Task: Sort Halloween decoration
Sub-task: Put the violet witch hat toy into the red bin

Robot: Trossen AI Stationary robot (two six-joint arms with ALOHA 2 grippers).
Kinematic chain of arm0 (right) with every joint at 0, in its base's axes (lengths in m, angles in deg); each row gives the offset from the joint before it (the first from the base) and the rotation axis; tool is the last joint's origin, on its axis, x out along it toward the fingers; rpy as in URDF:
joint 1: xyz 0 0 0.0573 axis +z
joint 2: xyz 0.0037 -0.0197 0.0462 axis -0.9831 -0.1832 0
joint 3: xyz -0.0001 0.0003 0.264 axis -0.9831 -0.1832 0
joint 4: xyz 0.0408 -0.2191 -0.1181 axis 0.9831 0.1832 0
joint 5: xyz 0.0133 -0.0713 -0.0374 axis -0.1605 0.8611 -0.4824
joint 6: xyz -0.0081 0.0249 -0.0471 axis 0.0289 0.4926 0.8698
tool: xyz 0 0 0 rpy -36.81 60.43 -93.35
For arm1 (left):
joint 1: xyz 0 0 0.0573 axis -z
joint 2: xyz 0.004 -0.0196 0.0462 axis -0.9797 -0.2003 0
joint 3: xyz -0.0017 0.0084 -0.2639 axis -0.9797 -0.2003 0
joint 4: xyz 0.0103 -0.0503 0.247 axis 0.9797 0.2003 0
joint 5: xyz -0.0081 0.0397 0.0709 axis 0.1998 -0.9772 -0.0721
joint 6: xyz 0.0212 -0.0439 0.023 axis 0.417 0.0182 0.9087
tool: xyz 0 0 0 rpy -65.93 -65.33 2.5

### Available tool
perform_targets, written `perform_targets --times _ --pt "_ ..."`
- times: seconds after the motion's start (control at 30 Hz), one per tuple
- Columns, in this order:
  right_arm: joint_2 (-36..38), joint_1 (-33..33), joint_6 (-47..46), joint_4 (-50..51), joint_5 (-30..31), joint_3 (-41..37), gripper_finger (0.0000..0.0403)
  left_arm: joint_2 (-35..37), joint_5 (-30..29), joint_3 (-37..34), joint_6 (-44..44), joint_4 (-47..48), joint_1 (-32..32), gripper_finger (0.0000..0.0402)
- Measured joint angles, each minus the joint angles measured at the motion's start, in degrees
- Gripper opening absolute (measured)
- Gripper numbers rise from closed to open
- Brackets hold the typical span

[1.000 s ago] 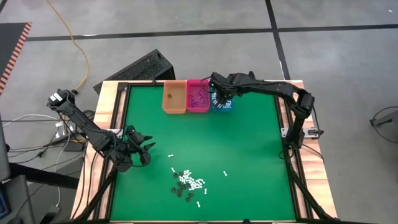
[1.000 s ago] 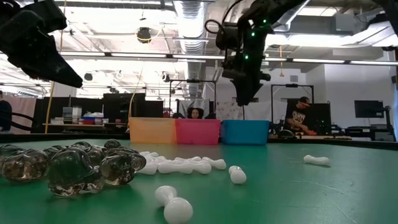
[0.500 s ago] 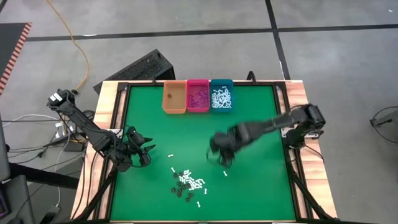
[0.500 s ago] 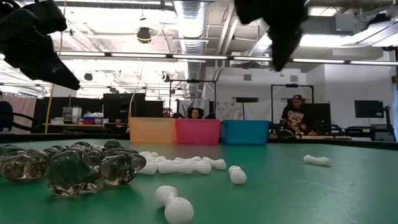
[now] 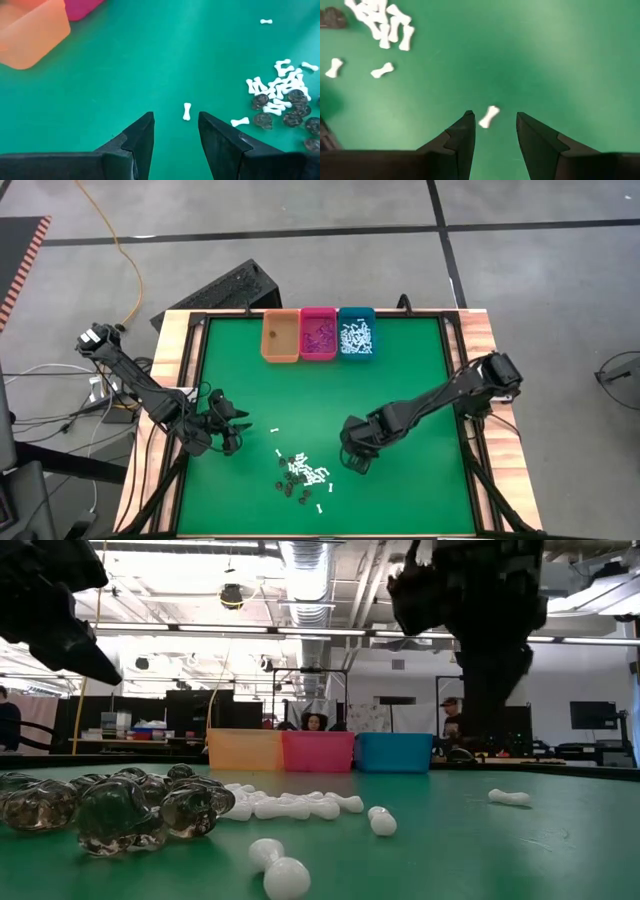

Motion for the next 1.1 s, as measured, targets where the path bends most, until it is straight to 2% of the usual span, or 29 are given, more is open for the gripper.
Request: perform_targets --times 0.37,0.73,0.93,1.1 --pt "-2.07 2.51 -5.05 0.37 3.47 -1.39 0.0175 0.00 0.53 0.00 0.39 -0.51 -0.02 0.0144" --pt "-4.22 1.64 -5.81 0.35 4.06 -1.32 0.0242 0.00 0.59 0.00 1.03 -0.66 -0.01 0.0144" --pt "-4.22 2.99 -7.82 -0.07 4.38 -1.30 0.0241 0.00 0.59 0.00 1.01 -0.64 0.00 0.0144" --pt "-4.22 4.92 -10.41 -0.02 8.21 -1.30 0.0239 0.01 0.59 0.00 0.95 -0.59 0.00 0.0144"
